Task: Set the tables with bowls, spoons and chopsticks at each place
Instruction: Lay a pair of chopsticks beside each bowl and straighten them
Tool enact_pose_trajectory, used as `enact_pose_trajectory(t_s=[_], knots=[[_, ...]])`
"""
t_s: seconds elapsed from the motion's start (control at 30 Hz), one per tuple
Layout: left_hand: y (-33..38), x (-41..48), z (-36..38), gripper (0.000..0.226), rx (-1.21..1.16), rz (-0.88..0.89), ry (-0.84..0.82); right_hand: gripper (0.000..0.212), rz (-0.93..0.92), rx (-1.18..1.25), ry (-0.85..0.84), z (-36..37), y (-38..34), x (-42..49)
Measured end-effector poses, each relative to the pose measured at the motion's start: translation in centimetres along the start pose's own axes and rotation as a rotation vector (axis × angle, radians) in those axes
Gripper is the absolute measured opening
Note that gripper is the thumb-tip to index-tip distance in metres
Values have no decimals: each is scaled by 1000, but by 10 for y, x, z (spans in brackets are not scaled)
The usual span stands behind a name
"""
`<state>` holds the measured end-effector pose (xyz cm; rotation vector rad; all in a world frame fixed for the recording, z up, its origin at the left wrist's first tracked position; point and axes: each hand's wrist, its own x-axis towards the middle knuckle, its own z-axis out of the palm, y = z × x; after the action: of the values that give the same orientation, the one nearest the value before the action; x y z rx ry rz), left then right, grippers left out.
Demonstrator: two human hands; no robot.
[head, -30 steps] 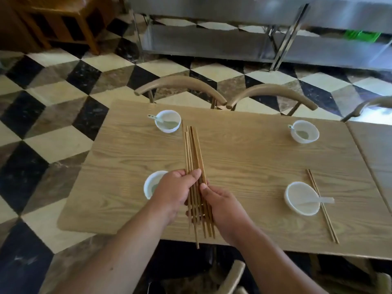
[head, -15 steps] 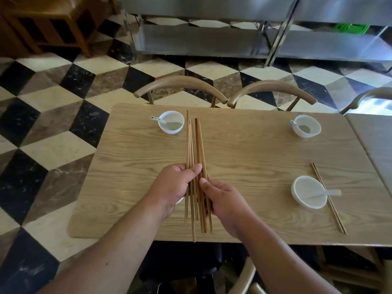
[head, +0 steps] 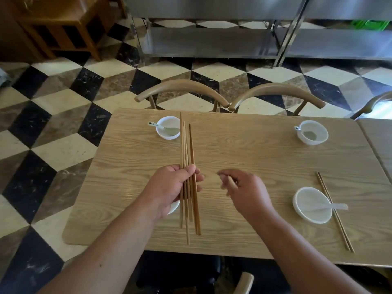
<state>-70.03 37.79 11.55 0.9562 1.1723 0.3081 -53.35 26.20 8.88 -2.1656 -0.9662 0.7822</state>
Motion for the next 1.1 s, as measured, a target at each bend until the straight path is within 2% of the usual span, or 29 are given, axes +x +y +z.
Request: enact_pose_trajectory(t_s=[0.2, 0.33, 0.67, 0.87, 0.93, 1.0, 1.03, 1.1], knots=[[0, 0, 14, 24, 31, -71, -77, 51, -178, -220, -68, -6, -29, 20], [-4, 5, 17, 25, 7, -90, -128, 62, -245, -171, -113, 1, -43, 22], [-3, 9, 14, 25, -23, -124, -146, 67, -257, -196, -130, 11, -38, 30], [-5, 16, 14, 19, -46, -66, -90, 63, -139, 133, -107, 28, -32, 36], [-6, 19, 12, 20, -44, -49, -85, 64, -91, 303, -89, 33, -32, 34], [-6, 21, 9, 20, -31, -39, -82, 69, 39, 535, -121, 38, -33, 31], [-6, 22, 8, 22, -16, -31, -82, 63, 113, 637, -151, 41, -32, 31], [-6, 22, 8, 26, 25, -11, -79, 26, 213, 728, -205, 45, -35, 29]])
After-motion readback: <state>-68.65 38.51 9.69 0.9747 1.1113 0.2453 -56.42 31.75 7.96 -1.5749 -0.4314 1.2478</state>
